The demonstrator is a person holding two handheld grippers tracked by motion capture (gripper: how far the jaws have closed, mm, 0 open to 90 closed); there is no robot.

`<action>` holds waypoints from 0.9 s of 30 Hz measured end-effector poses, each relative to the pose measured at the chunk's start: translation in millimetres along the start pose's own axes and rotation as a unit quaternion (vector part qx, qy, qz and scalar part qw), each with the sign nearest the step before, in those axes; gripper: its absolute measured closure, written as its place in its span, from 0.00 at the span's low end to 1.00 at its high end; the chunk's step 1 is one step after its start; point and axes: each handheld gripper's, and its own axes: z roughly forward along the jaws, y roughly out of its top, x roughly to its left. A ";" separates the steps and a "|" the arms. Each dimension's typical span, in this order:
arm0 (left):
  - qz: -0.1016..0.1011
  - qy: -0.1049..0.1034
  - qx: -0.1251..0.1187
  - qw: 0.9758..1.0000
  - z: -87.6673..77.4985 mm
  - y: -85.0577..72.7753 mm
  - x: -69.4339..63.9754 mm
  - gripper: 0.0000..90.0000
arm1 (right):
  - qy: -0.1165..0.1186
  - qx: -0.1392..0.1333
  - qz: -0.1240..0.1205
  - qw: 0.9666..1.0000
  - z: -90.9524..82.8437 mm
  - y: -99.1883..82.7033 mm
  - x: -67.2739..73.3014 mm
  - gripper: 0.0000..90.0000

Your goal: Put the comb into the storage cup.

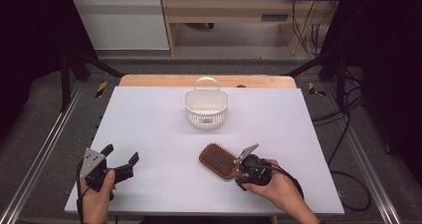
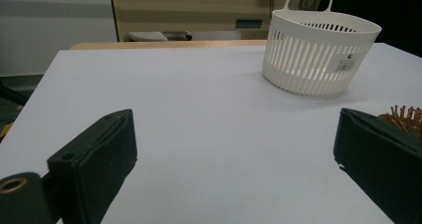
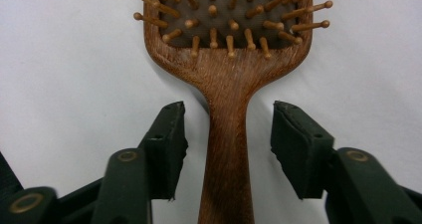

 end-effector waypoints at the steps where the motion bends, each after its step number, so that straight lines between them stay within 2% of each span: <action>1: 0.000 -0.001 0.000 1.000 0.0 0.0 0.0 0.04 | 0.002 0.001 0.002 1.000 0.6 0.4 -0.5 0.57; 11: 0.003 -0.002 0.002 1.000 0.4 0.0 -1.0 0.04 | 0.007 0.018 0.002 1.000 2.6 4.1 -1.0 0.68; 20: 0.003 -0.003 0.002 1.000 0.7 0.0 -1.2 0.05 | 0.001 0.039 0.002 0.999 3.9 10.4 2.6 0.75; 23: 0.004 -0.003 0.003 1.000 0.8 0.0 -1.7 0.05 | 0.003 0.042 -0.005 0.999 4.3 11.0 3.0 0.78; 27: 0.004 -0.005 0.003 1.000 1.2 -0.1 -2.3 0.05 | 0.011 0.049 0.011 0.999 4.7 12.6 -0.4 0.80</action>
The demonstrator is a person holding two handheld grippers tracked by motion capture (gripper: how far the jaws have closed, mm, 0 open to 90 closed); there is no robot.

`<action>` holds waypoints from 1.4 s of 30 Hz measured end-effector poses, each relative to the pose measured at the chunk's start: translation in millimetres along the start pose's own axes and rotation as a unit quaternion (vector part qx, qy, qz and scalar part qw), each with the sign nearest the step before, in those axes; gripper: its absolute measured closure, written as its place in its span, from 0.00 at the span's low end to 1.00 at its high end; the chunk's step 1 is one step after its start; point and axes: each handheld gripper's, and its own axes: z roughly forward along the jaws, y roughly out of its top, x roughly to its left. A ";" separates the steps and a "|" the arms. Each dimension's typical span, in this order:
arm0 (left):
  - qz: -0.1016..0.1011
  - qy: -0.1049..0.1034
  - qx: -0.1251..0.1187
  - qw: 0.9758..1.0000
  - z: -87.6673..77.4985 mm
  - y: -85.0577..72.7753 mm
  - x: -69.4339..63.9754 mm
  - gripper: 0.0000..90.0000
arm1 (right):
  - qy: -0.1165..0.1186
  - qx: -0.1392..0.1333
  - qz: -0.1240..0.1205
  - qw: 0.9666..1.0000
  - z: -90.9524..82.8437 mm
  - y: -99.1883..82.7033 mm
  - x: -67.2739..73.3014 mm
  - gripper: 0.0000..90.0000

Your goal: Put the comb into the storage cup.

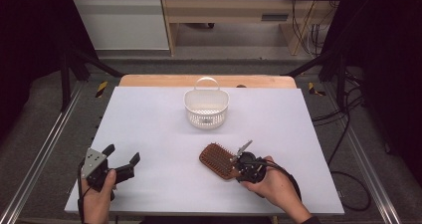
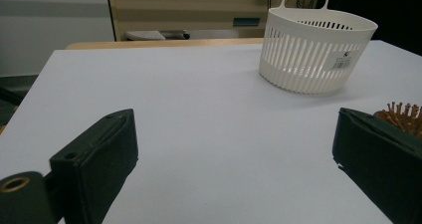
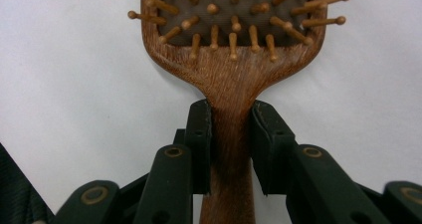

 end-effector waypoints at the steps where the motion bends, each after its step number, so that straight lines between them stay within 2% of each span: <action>1: 0.000 -0.001 0.000 1.000 0.1 0.0 -0.1 0.05 | 0.003 0.004 0.004 1.000 -0.1 0.9 -1.0 0.80; 7: 0.000 -0.003 0.001 1.000 0.3 0.1 -0.4 0.05 | 0.007 0.012 -0.003 1.000 -0.2 3.3 -1.8 0.81; 21: 0.001 -0.004 0.000 1.000 0.0 0.4 -0.6 0.05 | -0.004 -0.011 -0.017 1.000 -1.2 -1.6 0.2 0.81; 25: 0.000 -0.005 -0.001 1.000 -0.1 0.5 -0.8 0.05 | -0.007 -0.020 -0.012 1.000 -1.2 -2.1 0.4 0.81; 30: 0.001 -0.007 -0.004 1.000 -0.5 1.3 -2.2 0.05 | -0.008 -0.049 -0.011 0.999 -5.9 -2.4 -1.6 0.81; 33: 0.002 -0.012 -0.009 1.000 -1.1 2.6 -5.2 0.05 | -0.011 -0.079 -0.009 0.997 -11.8 -1.2 -2.4 0.81; 37: 0.006 -0.025 -0.020 0.999 -2.2 5.9 -11.8 0.05 | -0.014 -0.118 -0.006 0.993 -19.2 2.1 -3.0 0.81; 42: 0.002 -0.057 -0.041 0.998 -5.0 14.2 -24.4 0.05 | -0.025 -0.165 -0.006 0.986 -28.0 7.8 -2.4 0.81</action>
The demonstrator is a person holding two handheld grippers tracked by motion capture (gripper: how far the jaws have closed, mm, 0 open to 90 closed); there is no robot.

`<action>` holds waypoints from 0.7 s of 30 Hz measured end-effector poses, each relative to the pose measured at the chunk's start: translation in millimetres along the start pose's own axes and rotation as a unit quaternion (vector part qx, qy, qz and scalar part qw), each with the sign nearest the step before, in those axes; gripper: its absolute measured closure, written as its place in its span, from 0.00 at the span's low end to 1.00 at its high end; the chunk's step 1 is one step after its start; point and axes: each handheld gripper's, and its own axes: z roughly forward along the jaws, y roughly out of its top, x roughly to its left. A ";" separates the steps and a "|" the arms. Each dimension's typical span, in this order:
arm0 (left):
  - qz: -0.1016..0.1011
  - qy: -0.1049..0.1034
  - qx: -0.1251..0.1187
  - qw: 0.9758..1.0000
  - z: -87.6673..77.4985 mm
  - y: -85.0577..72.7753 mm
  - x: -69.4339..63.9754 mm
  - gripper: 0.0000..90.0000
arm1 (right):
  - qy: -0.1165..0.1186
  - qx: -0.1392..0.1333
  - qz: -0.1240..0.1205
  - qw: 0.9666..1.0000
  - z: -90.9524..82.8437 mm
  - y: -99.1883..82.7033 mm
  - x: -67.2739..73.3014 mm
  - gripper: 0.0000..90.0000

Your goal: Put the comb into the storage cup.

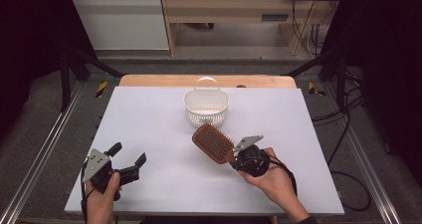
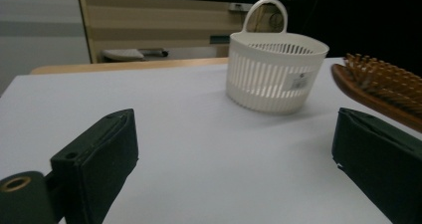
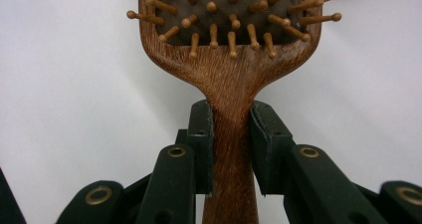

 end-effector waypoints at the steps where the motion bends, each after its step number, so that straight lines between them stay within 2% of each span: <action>1: -0.005 -0.008 -0.005 1.000 0.3 2.4 -3.0 0.05 | -0.002 -0.008 -0.001 1.000 -0.8 2.3 0.0 0.81; 6: -0.019 -0.052 -0.016 0.998 8.5 19.0 -19.5 0.04 | -0.008 -0.058 0.000 0.998 -4.6 12.6 0.5 0.81; 8: -0.025 -0.072 -0.018 0.997 14.0 25.9 -26.4 0.04 | -0.009 -0.076 -0.001 0.997 -6.7 15.5 1.6 0.81; 11: -0.044 -0.101 -0.023 0.994 26.3 34.8 -38.0 0.04 | -0.010 -0.098 -0.006 0.995 -9.1 19.2 3.7 0.81; 13: -0.042 -0.114 -0.020 0.992 36.1 41.4 -45.4 0.04 | -0.011 -0.112 -0.010 0.994 -10.3 21.1 5.0 0.81; 16: -0.038 -0.129 -0.023 0.991 49.7 53.2 -54.4 0.04 | -0.009 -0.144 -0.011 0.989 -13.5 26.1 6.9 0.81; 21: -0.056 -0.153 -0.039 0.986 65.7 67.3 -63.4 0.04 | -0.002 -0.178 -0.004 0.984 -13.8 37.5 8.0 0.81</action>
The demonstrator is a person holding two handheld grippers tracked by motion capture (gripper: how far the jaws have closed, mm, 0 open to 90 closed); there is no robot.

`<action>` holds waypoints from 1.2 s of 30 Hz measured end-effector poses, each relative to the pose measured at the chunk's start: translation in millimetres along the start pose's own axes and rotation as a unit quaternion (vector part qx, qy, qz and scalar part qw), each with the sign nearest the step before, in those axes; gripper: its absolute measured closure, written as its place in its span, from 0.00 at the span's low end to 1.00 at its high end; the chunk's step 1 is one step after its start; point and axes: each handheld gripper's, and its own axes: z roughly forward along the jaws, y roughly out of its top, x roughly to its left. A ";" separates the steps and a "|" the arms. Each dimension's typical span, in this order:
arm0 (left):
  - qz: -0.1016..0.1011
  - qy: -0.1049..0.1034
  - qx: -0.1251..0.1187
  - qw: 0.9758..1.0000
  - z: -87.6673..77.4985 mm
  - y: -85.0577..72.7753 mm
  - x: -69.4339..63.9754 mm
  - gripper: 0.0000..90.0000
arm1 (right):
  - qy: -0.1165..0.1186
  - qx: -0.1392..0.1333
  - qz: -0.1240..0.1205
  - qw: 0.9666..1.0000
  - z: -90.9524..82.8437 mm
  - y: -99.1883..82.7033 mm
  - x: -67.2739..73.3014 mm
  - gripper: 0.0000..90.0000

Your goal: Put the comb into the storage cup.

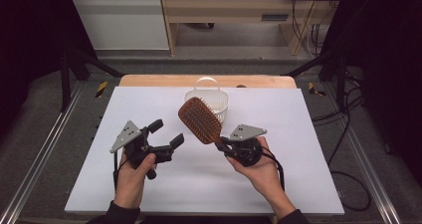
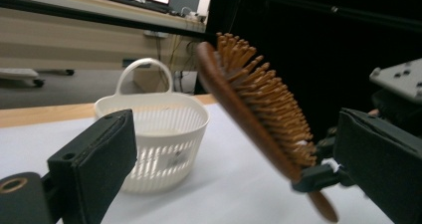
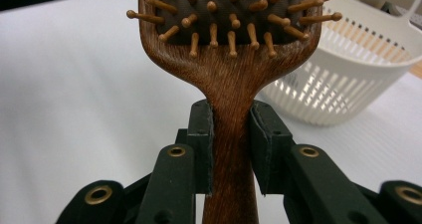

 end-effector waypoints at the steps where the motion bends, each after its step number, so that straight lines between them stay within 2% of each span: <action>1: -0.002 -0.003 -0.005 1.000 1.3 -0.2 -0.7 0.04 | 0.001 -0.004 0.001 1.000 1.6 1.1 0.9 0.81; 3: -0.002 -0.002 0.005 1.000 3.5 -1.7 -2.6 0.04 | 0.001 -0.009 0.002 1.000 5.2 1.4 3.4 0.81; 5: -0.001 -0.004 0.003 1.000 1.6 -4.2 -4.7 0.04 | 0.003 -0.014 0.002 1.000 7.6 -0.3 6.4 0.81; 10: -0.017 0.000 0.008 1.000 -0.8 -11.7 -4.4 0.04 | 0.013 -0.020 0.005 1.000 12.4 -3.3 14.3 0.81; 15: -0.037 0.001 0.002 0.999 -4.6 -13.4 -0.7 0.04 | 0.020 -0.025 -0.007 0.999 15.3 -1.9 26.6 0.81; 21: -0.037 0.001 0.004 0.999 -4.8 -14.2 -1.4 0.04 | 0.026 -0.027 -0.012 0.999 18.5 -1.6 35.9 0.81; 26: -0.049 -0.006 0.005 0.999 -2.5 -17.5 -1.9 0.04 | 0.031 -0.027 -0.016 0.999 21.0 -2.6 40.3 0.81; 30: -0.044 -0.013 0.009 0.999 -0.3 -18.9 -4.0 0.04 | 0.032 -0.028 -0.020 0.999 22.4 -2.8 43.4 0.81; 36: -0.054 -0.007 0.005 0.999 -1.0 -18.2 -4.6 0.05 | 0.033 -0.032 -0.026 0.999 22.8 -2.5 47.8 0.81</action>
